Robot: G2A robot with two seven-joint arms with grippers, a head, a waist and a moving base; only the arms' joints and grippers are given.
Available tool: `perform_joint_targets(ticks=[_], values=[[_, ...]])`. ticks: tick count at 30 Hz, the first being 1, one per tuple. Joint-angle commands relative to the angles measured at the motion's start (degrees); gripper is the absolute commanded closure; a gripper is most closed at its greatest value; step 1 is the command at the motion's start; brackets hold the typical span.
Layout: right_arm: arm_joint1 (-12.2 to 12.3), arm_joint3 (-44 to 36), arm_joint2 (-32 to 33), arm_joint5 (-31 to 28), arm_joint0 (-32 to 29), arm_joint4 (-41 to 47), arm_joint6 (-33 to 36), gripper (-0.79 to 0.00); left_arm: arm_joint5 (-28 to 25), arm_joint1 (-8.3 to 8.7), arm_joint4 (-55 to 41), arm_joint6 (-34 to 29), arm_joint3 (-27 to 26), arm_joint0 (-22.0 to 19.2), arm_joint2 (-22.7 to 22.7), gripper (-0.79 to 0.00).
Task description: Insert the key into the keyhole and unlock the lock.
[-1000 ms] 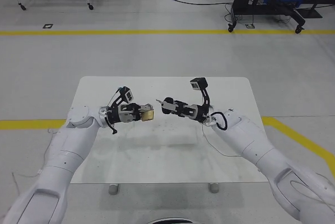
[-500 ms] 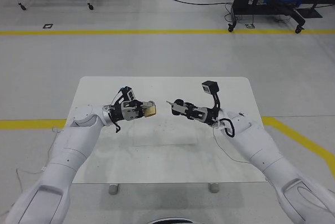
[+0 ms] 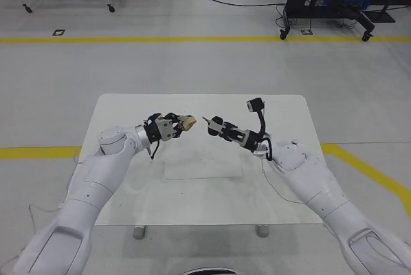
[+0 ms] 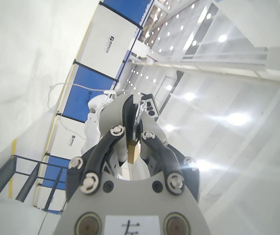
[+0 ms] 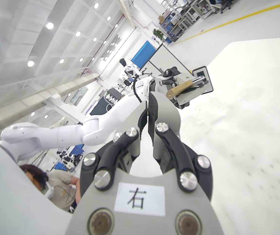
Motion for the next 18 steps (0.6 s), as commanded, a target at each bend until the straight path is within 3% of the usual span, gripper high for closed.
perform_joint_targets(ticks=[1,4,8,18], values=[[0.4,-2.4,1.3,5.9,-1.8,0.0,-1.5,0.000,-3.5,-0.66,1.8,1.9,1.1,-1.6,1.2,0.000],[1.0,-6.2,3.1,13.9,-4.3,0.5,-1.3,0.000,-9.8,-1.65,4.2,3.5,1.9,-2.9,2.9,0.000],[1.6,-10.4,5.4,19.1,-7.4,1.8,-0.8,0.000,-15.5,-2.61,6.5,3.7,2.5,-3.5,4.7,0.000],[1.9,-12.8,6.4,20.4,-9.4,4.3,0.7,0.000,-15.5,-2.61,6.5,3.7,2.5,-3.5,4.7,0.000]])
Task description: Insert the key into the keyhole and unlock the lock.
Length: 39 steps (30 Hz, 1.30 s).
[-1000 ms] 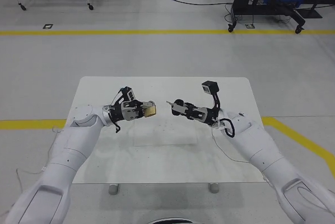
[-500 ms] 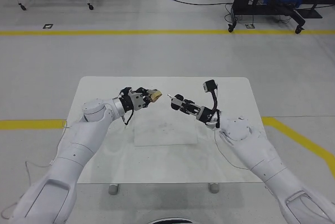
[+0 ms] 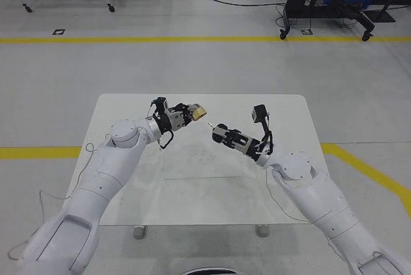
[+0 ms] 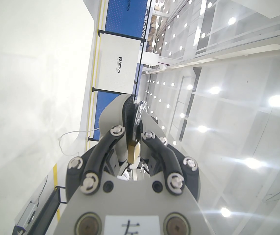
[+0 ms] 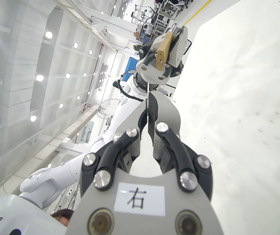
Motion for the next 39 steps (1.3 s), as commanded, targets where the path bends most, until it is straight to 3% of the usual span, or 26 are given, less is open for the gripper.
perform_joint_targets(ticks=[1,5,9,16,39], values=[[0.0,0.0,0.0,0.0,0.0,0.0,0.0,0.000,0.0,0.00,0.0,0.0,0.0,0.0,0.0,0.000],[0.0,-0.1,0.0,0.1,-0.1,0.0,-0.2,0.000,-0.3,0.01,0.9,0.9,-0.3,0.3,0.2,0.000],[-0.4,-1.9,-0.3,4.8,-0.9,1.1,-2.6,0.000,0.5,-0.01,4.7,4.9,-2.3,1.5,0.7,0.000],[-1.2,-3.6,-1.3,11.1,-1.7,1.3,-8.0,0.000,1.4,0.09,4.0,3.6,-3.5,2.6,-0.8,0.000],[-3.3,-3.3,-1.6,16.9,-1.2,3.0,-12.1,0.000,4.0,-0.16,7.7,1.0,-4.5,3.0,-2.0,0.000]])
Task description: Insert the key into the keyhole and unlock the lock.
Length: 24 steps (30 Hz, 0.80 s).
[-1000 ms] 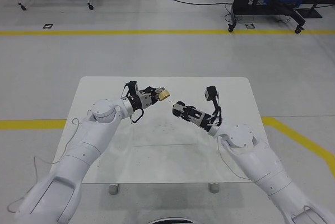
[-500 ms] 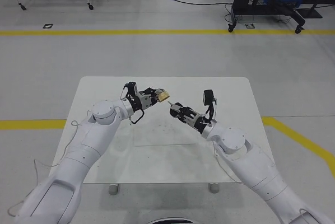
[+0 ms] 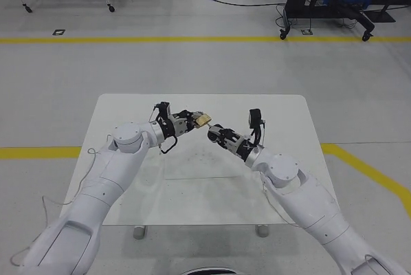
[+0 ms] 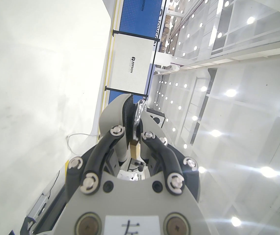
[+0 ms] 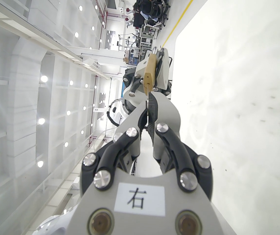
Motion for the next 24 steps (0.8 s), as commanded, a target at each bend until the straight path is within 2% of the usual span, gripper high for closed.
perform_joint_targets(ticks=[1,24], values=[[-0.2,0.4,-0.1,0.4,0.3,0.3,0.1,0.000,0.1,-0.03,0.2,-0.3,0.0,0.0,-0.1,0.000],[-1.4,0.1,0.6,2.9,0.1,-1.7,0.2,0.000,-1.5,-0.07,4.8,-3.4,-1.0,0.7,-0.7,0.000]])
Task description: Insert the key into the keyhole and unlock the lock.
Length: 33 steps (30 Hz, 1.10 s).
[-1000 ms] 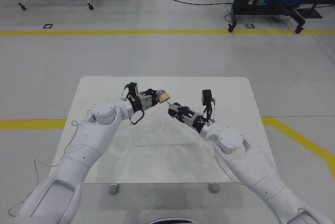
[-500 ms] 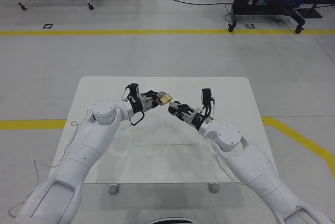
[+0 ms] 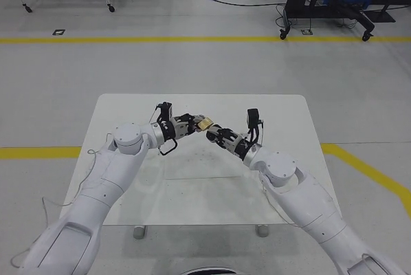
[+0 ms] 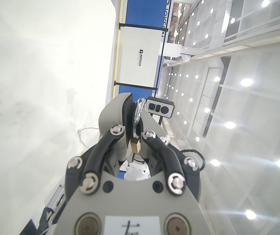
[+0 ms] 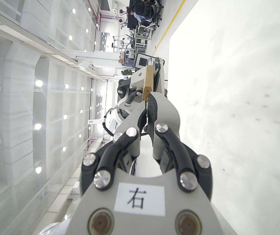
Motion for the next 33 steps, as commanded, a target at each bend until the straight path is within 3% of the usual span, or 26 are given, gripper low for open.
perform_joint_targets(ticks=[1,2,3,8,13,16,33], values=[[-0.1,-0.1,0.1,0.0,-0.2,-0.1,0.0,0.000,0.0,-0.04,-0.2,0.0,0.0,0.1,-0.2,0.000],[-0.1,-0.2,0.2,-0.1,-0.4,-0.1,0.1,-0.065,0.1,-0.06,-0.3,0.0,0.0,0.1,-0.2,0.000],[-0.1,-0.4,0.3,-0.1,-0.5,-0.2,0.1,-0.080,0.1,-0.08,-0.3,0.1,0.1,0.1,-0.3,0.000],[0.0,-1.2,1.5,-0.5,-1.8,-0.5,0.5,-0.095,0.3,-0.18,-0.4,0.3,0.0,0.3,-0.6,0.000],[0.1,-1.8,2.7,-0.7,-2.9,-0.6,1.1,-0.065,0.3,-0.29,-0.4,0.5,-0.1,0.5,-0.9,0.000],[0.1,-2.0,3.1,-0.6,-3.2,-0.6,1.4,-0.003,0.3,-0.35,-0.4,0.6,-0.1,0.5,-1.0,0.000],[-1.0,2.1,4.0,-1.5,-2.0,6.8,6.4,0.000,-3.3,-0.21,1.3,-2.0,-1.2,1.2,-2.2,0.000]])
